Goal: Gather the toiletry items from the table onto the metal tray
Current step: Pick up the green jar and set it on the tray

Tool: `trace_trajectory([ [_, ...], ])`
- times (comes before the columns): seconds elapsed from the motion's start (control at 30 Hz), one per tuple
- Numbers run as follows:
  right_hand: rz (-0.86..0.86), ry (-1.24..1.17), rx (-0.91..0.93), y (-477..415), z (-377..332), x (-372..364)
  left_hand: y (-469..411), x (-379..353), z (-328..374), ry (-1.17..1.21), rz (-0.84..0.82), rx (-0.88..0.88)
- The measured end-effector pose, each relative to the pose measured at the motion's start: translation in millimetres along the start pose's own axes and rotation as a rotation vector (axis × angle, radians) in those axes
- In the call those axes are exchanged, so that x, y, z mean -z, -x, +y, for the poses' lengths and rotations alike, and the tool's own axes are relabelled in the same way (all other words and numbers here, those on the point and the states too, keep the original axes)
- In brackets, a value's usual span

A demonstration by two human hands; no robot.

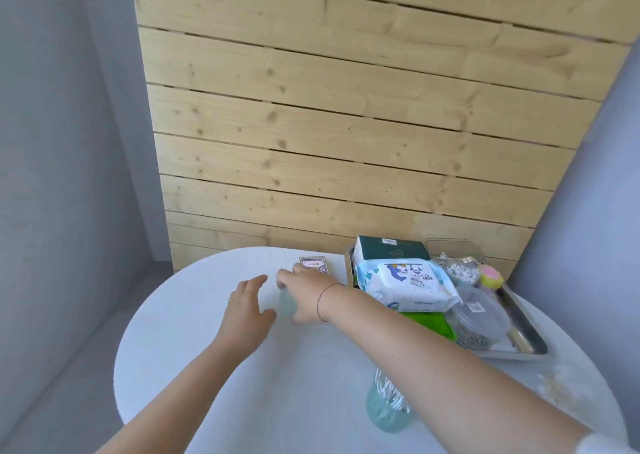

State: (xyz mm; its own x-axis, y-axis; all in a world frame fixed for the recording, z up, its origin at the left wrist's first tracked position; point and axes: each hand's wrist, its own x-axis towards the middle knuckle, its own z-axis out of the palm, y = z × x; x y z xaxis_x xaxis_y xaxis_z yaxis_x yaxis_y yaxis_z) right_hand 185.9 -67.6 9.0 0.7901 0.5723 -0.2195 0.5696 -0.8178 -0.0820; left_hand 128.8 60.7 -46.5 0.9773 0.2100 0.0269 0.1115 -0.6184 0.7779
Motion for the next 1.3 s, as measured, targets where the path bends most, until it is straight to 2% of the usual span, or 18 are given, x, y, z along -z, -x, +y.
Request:
trace_trajectory([
  [0.07,0.141,-0.193,-0.014,20.6,10.9,15.8,8.9,-0.4,7.0,0.101,0.088,-0.033],
  [0.13,0.305,-0.417,-0.037,56.9,25.3,31.8,26.1,-3.8,17.6,0.185,0.106,-0.060],
  [0.23,0.465,-0.677,-0.068,106.1,43.0,36.0,53.9,-23.1,24.7,0.247,-0.065,-0.090],
  [0.37,0.414,-0.684,-0.155,151.3,57.2,6.4,89.9,-61.3,38.8,0.260,-0.402,-0.126],
  [0.5,0.365,-0.686,-0.213,173.1,62.2,-20.1,109.7,-88.4,52.8,0.311,-0.539,-0.115],
  [0.7,0.369,-0.703,-0.276,182.4,65.4,-29.6,134.7,-110.0,72.0,0.408,-0.377,-0.123],
  [0.93,0.290,-0.637,-0.249,181.7,63.2,-30.0,139.5,-126.5,81.7,0.530,-0.185,-0.075],
  [1.1,0.250,-0.649,-0.163,193.9,69.2,-34.2,137.8,-128.9,82.2,0.589,-0.205,-0.030],
  [1.3,0.227,-0.546,-0.104,192.4,68.0,-38.2,131.8,-127.6,78.6,0.513,-0.259,-0.040],
])
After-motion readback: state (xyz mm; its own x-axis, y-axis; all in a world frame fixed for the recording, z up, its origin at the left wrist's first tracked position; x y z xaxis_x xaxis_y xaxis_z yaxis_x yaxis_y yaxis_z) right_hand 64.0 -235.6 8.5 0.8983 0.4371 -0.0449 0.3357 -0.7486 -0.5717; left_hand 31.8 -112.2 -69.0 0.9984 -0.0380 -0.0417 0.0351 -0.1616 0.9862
